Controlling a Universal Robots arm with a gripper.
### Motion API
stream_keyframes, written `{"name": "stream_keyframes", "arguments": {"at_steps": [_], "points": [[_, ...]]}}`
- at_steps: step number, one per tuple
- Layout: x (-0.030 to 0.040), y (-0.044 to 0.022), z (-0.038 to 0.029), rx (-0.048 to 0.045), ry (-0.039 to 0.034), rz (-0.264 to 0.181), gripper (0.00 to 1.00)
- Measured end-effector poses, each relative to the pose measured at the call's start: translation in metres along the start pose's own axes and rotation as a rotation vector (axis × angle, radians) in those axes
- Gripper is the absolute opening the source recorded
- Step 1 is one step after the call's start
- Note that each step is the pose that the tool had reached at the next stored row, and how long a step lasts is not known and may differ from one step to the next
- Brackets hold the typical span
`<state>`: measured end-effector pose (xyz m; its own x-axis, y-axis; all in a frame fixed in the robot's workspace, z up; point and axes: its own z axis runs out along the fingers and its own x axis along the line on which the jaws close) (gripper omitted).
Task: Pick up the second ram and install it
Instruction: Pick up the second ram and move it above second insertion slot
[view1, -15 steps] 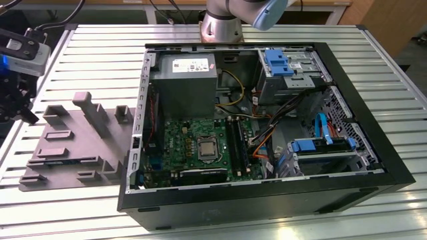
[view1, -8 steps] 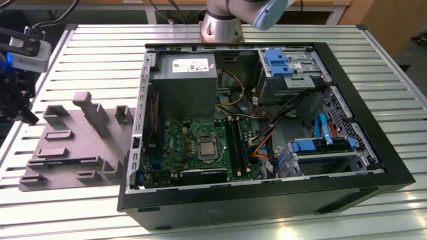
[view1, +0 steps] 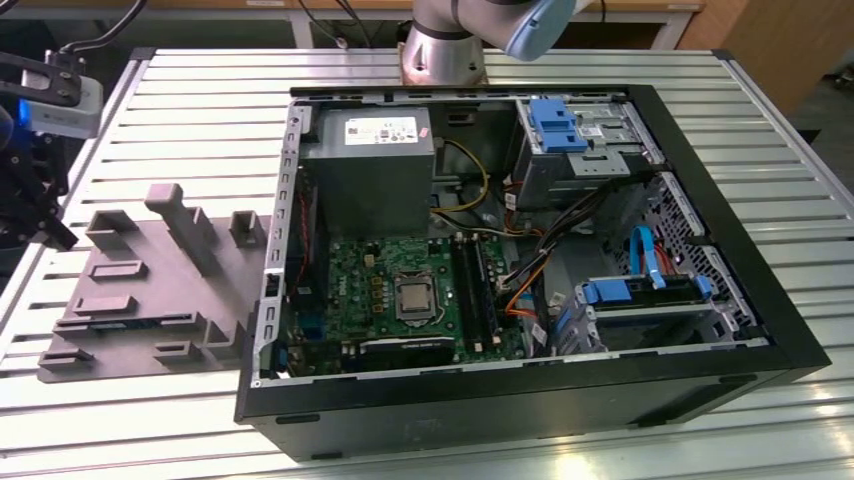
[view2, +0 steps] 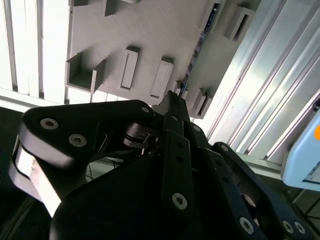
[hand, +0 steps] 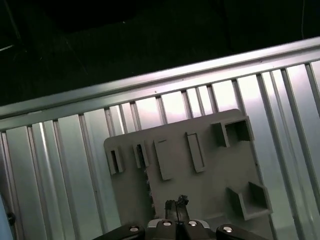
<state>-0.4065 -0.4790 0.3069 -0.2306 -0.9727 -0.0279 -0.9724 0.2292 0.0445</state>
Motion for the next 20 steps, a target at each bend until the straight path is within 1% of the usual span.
{"name": "stream_keyframes", "arguments": {"at_steps": [11, 20], "points": [[0.0001, 0.0000, 0.0024, -0.0040, 0.0064, -0.143, 0.11], [0.0013, -0.0004, 0.0071, -0.0062, 0.0098, -0.216, 0.11]]}}
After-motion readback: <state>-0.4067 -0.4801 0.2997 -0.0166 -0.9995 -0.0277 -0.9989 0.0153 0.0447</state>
